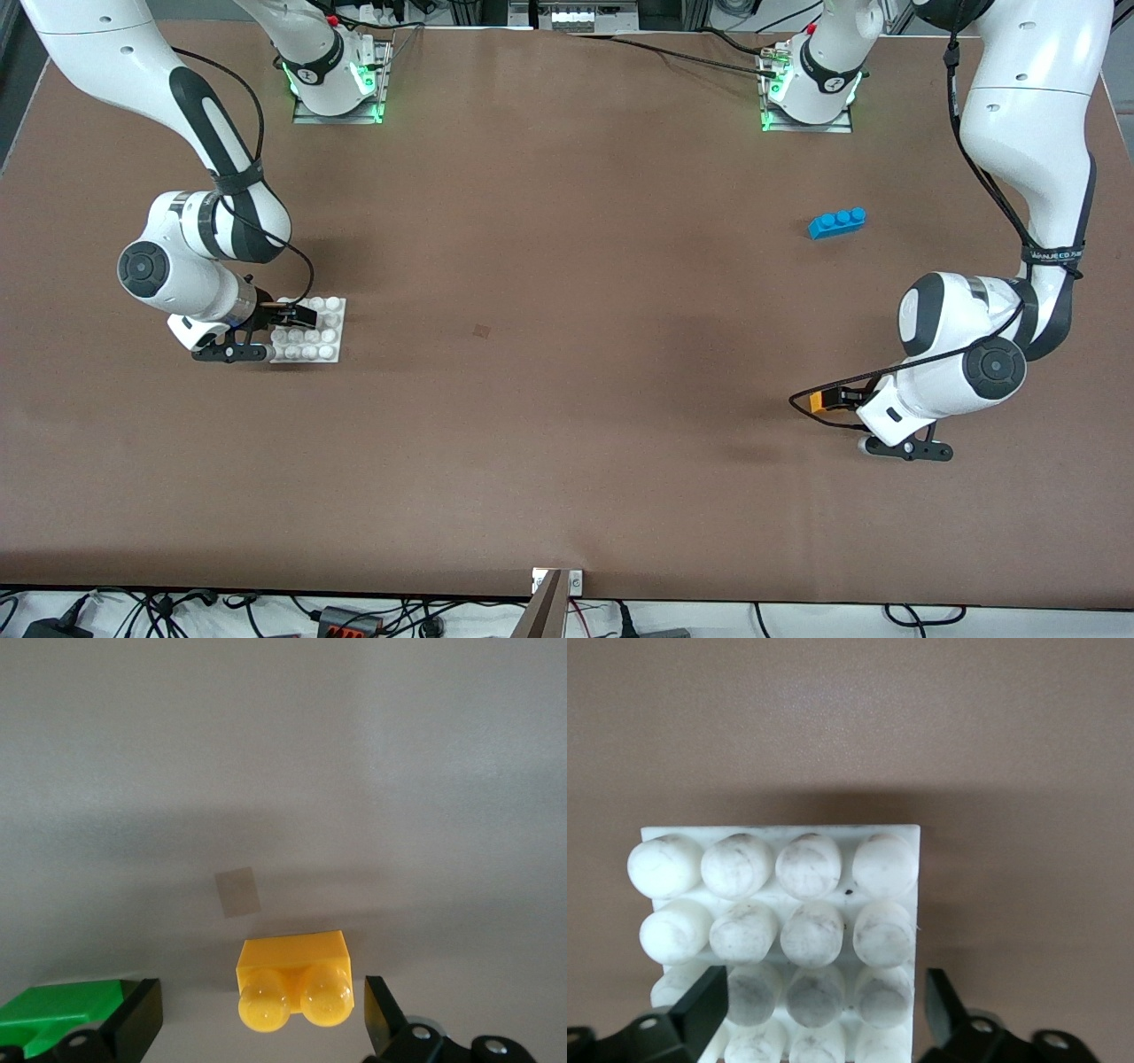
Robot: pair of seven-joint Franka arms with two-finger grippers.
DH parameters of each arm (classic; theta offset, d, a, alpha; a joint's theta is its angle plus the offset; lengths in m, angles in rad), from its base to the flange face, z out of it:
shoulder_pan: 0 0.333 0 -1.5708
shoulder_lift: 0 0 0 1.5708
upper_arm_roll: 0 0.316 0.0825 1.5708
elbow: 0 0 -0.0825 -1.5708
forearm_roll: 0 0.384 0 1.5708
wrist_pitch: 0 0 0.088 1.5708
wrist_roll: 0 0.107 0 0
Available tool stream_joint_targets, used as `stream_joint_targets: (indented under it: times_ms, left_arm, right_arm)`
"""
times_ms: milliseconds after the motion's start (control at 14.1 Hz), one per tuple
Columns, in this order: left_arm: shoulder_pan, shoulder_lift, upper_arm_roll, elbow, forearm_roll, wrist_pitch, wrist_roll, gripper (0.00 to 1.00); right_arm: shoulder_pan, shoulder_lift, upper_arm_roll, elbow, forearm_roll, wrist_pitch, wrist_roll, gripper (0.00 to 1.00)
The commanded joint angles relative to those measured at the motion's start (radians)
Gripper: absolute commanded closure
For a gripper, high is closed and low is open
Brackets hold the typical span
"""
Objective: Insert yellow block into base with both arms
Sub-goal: 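Grasp the white base with the right gripper while the left gripper grasps the yellow block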
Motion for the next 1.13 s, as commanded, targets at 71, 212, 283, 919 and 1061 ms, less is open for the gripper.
stream_joint_targets:
  times_ms: [71,212,283,919,1061]
  left_arm:
    - [0.007,-0.005,-0.003,-0.066,0.025,0.093,-0.01,0.0]
    - [0.005,-0.005,-0.003,-0.068,0.025,0.093,-0.02,0.0]
    - [0.005,-0.007,-0.003,-0.071,0.025,0.093,-0.029,0.0]
    - [0.005,-0.021,-0.014,-0.111,0.025,0.099,-0.034,0.0]
    - [0.005,-0.022,-0.014,-0.112,0.025,0.099,-0.034,0.0]
  right_arm:
    - [-0.003,0.016,0.007,0.002,0.018,0.006,-0.013,0.2]
    - [-0.003,0.025,0.007,0.002,0.018,0.006,-0.014,0.2]
    - [-0.003,0.028,0.007,0.002,0.018,0.006,-0.014,0.2]
    - [0.0,0.076,0.097,0.024,0.099,0.008,-0.004,0.21]
    - [0.019,0.087,0.117,0.039,0.107,0.009,0.001,0.22]
